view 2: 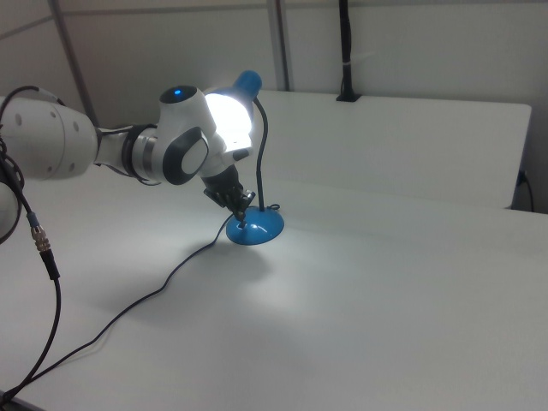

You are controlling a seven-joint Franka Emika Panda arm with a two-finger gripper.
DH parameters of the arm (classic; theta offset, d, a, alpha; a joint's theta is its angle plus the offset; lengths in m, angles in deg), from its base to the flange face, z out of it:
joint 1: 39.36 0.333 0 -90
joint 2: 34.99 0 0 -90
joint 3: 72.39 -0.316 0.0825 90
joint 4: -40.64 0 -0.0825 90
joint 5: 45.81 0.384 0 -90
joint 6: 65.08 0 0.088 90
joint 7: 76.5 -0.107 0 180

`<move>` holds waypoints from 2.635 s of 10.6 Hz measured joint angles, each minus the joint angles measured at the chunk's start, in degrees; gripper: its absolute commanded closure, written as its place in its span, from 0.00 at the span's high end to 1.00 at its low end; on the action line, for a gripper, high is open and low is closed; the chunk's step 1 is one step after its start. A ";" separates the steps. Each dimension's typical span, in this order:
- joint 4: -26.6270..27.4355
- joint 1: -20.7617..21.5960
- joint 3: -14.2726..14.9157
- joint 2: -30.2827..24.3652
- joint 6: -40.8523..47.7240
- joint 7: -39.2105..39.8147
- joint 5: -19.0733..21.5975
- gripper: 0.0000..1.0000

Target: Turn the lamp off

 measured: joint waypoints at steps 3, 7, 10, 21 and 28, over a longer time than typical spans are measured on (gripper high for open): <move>-0.02 0.52 -0.20 1.76 -3.78 -0.19 0.00 0.00; -0.14 2.13 -0.20 3.68 -3.93 -0.27 -0.30 0.00; -0.12 2.07 -0.12 3.64 -3.93 -0.27 -0.31 0.00; 1.27 1.58 -0.03 2.43 -3.93 -0.50 -0.32 0.00; 3.85 1.61 -0.51 0.48 -3.66 -0.52 -2.07 0.00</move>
